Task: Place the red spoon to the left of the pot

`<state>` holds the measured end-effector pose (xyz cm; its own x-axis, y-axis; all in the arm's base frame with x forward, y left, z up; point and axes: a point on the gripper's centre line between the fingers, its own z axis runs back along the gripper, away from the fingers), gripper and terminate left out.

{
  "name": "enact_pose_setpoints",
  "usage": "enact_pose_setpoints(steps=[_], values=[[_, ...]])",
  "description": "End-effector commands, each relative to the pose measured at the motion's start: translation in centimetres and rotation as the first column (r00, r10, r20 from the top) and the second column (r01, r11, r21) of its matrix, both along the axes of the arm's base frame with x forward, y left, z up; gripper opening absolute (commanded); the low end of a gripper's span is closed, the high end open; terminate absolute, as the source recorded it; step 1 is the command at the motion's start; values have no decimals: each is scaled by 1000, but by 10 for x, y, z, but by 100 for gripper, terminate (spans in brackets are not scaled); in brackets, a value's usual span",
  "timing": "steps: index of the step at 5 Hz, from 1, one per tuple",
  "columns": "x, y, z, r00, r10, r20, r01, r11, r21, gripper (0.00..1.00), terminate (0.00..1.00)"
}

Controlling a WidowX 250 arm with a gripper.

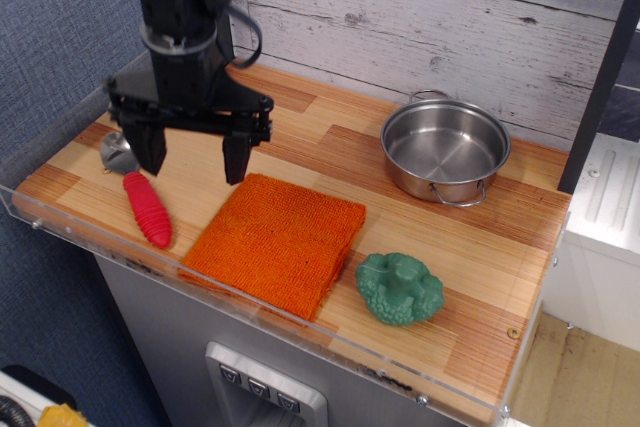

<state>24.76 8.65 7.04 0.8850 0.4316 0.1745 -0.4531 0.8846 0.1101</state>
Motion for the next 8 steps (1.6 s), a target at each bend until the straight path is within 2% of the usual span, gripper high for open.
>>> enact_pose_setpoints(steps=[1, 2, 4, 7, 8], values=[[-8, 44, -11, 963, 264, 50, -266, 963, 39, 100, 0], [-12, 60, -19, 952, 301, 60, -304, 952, 42, 100, 0], [-12, 70, -42, 934, 338, 117, -338, 941, -25, 100, 0], [-16, 76, -54, 913, 400, 83, -395, 916, -72, 100, 0], [-16, 75, -56, 918, 387, 89, -381, 921, -77, 0, 0]])
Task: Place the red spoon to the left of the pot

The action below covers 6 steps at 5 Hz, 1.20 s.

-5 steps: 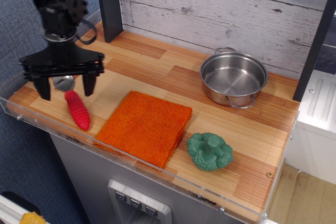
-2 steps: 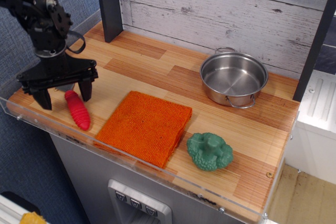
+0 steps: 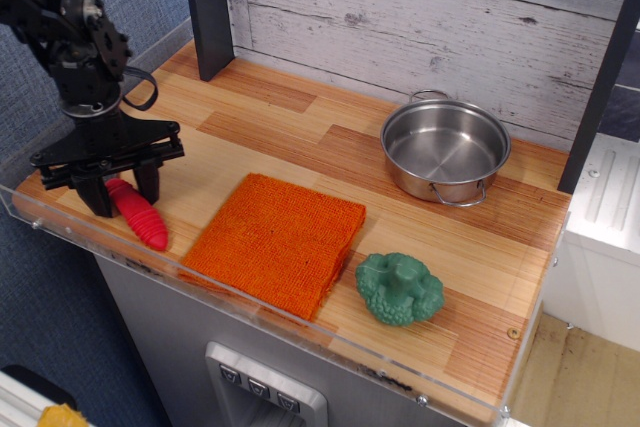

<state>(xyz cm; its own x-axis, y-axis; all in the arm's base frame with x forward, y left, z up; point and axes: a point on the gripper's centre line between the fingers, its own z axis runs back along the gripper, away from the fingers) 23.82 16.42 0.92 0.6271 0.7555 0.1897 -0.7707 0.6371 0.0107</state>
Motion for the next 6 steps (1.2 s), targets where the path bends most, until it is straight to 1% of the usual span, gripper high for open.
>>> enact_pose_setpoints(steps=[1, 2, 3, 4, 5, 6], values=[[-5, -2, 8, 999, -11, 42, 11, 1000, 8, 0, 0], [-1, -3, 17, 997, -23, 67, 22, 1000, 16, 0, 0], [8, -7, 35, 996, -17, 87, 14, 1000, 27, 0, 0], [19, -12, 57, 995, -5, 97, 4, 1000, 10, 0, 0], [35, -22, 71, 996, 10, 86, -12, 1000, 13, 0, 0], [56, -35, 73, 990, 102, 99, -102, 995, -13, 0, 0]])
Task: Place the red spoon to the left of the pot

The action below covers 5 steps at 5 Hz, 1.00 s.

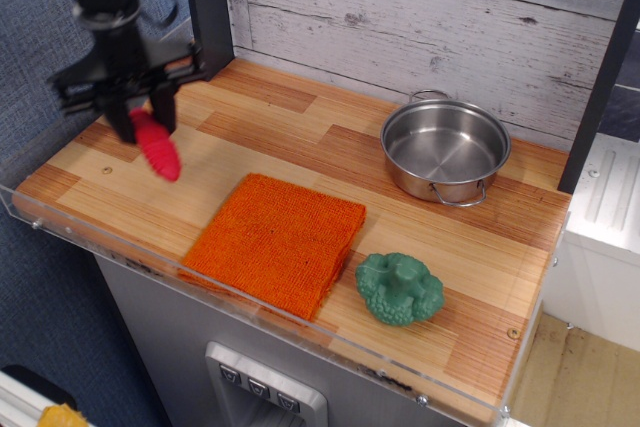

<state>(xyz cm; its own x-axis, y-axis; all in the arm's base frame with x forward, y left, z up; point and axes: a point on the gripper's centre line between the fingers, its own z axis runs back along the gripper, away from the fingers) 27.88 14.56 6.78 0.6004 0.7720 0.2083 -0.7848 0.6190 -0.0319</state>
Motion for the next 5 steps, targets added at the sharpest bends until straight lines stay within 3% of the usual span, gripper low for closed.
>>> enact_pose_setpoints(steps=[1, 2, 3, 5], values=[[35, -38, 9, 951, 308, 0, -308, 951, -16, 0, 0], [49, -47, 5, 894, 449, -10, -449, 894, -2, 0, 0], [73, -50, 0, 850, 526, 29, -525, 851, -17, 0, 0], [101, -45, -27, 836, 540, 97, -531, 841, -100, 0, 0]])
